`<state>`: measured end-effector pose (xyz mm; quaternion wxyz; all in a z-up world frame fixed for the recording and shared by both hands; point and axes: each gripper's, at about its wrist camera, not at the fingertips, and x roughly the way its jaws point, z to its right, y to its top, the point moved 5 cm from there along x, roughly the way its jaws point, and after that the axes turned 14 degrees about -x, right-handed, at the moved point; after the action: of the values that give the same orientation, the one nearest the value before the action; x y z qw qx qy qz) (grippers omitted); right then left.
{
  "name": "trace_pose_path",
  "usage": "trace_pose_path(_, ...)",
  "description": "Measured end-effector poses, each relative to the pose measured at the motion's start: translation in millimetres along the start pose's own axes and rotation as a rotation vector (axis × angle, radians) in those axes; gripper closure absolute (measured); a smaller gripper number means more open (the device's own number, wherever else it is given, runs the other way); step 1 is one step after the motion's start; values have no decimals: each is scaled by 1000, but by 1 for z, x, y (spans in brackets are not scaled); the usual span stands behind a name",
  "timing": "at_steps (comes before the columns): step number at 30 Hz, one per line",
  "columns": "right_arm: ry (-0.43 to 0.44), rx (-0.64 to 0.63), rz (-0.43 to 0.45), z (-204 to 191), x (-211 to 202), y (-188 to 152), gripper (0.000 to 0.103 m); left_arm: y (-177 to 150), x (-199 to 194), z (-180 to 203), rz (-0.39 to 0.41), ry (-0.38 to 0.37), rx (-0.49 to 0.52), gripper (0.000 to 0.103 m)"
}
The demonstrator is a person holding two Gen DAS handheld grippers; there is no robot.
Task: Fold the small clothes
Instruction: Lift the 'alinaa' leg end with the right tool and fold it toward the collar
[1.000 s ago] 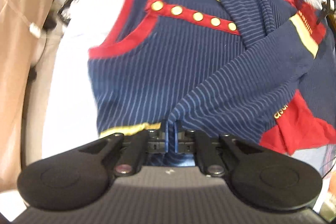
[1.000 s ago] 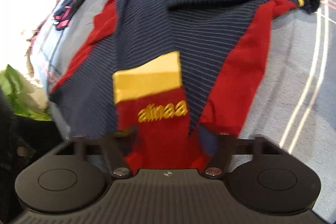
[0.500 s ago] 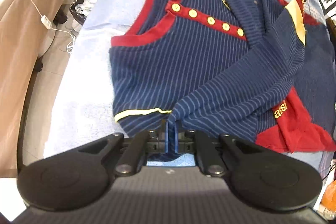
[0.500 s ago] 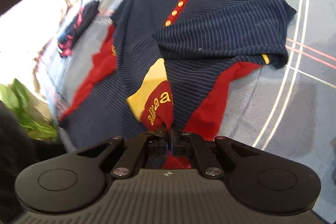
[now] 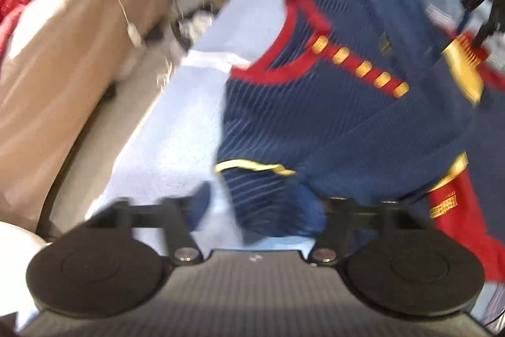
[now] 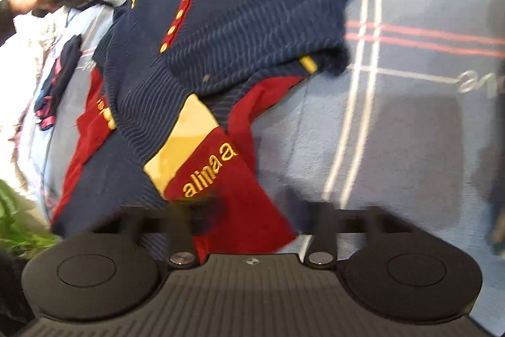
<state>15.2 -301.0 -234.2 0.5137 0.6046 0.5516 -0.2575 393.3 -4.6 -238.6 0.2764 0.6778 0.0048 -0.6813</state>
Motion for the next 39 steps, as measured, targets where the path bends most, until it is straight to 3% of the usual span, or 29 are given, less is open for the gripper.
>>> trace_pose_path(4,-115,-36,139,-15,-31,-1,0,-28,-38,53,84,-155,-80,32)
trace_pose_path(7,-71,-45,222,-42,-31,10,4,-57,-36,115,70,-271,-99,33)
trace_pose_path(11,-23,-88,267,-80,0,33,28,-85,-2,183,46,-359,-179,39)
trace_pose_path(15,6,-194,269,-118,36,75,30,-87,20,222,99,-449,-269,39)
trace_pose_path(16,-14,-216,279,-125,41,84,32,-90,30,227,81,-446,-282,39)
trace_pose_path(18,-97,-218,290,-128,54,102,19,-102,58,235,-8,-368,-291,41)
trace_pose_path(19,-142,-203,283,-124,61,107,7,-108,66,238,-5,-353,-295,42)
trace_pose_path(21,-203,-146,253,-110,80,112,0,-121,66,232,54,-423,-455,40)
trace_pose_path(23,-233,-62,139,-91,105,106,0,-132,66,230,67,-441,-521,40)
trace_pose_path(25,-204,-56,182,-87,103,100,0,-139,63,236,71,-428,-529,40)
trace_pose_path(28,-235,-138,137,-95,94,103,0,-135,49,245,51,-428,-550,39)
trace_pose_path(30,-197,-143,222,-102,72,103,0,-131,26,248,150,-442,-583,31)
trace_pose_path(31,-177,-151,250,-107,62,102,0,-135,15,249,189,-408,-582,20)
trace_pose_path(33,-197,-206,268,-117,55,95,0,-140,7,256,218,-314,-544,17)
trace_pose_path(35,-176,-256,228,-122,66,83,0,-152,23,265,130,-271,-530,19)
trace_pose_path(37,-193,-228,114,-113,86,69,0,-165,39,271,48,-233,-510,19)
trace_pose_path(38,-192,-210,70,-108,94,62,0,-169,40,275,63,-219,-483,17)
trace_pose_path(39,-203,-202,85,-107,88,58,0,-172,37,278,90,-215,-474,16)
